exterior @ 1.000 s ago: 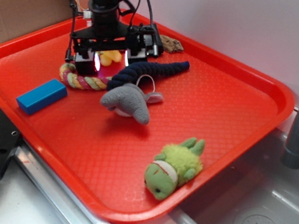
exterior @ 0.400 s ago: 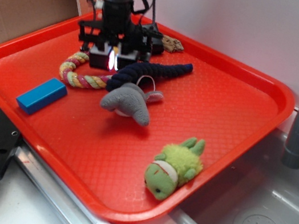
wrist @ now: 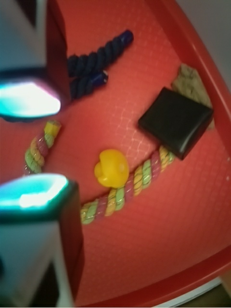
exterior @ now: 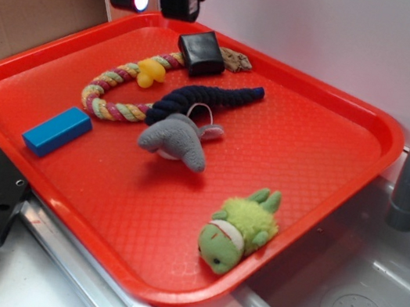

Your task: Grab the yellow duck.

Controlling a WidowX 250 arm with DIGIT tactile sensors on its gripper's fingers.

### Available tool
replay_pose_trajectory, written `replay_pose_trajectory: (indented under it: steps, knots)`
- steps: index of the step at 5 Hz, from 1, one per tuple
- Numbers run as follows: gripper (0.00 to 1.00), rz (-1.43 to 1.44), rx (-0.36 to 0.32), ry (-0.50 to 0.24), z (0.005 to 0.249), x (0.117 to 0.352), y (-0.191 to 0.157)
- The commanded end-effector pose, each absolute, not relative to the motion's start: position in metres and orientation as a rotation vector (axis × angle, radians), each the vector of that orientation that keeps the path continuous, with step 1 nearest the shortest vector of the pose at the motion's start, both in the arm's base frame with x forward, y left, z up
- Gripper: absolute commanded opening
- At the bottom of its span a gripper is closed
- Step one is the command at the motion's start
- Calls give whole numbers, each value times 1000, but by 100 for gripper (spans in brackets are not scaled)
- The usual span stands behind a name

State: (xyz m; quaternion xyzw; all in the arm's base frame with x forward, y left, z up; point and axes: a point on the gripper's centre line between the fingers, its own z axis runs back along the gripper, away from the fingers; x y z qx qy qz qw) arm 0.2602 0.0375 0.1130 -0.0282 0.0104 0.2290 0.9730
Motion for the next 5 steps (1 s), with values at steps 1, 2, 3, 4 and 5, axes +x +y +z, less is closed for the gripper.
replay_pose_trajectory:
  steps: [1, 2, 3, 4, 5]
  knots:
    - [100, 116, 55, 15, 97, 257, 67]
    - [100, 156, 52, 52, 77, 243, 69]
    - [100, 157, 59, 64, 60, 238, 71]
    - [100, 122, 37, 54, 46, 249, 71]
    - [100, 95, 47, 34, 40, 263, 71]
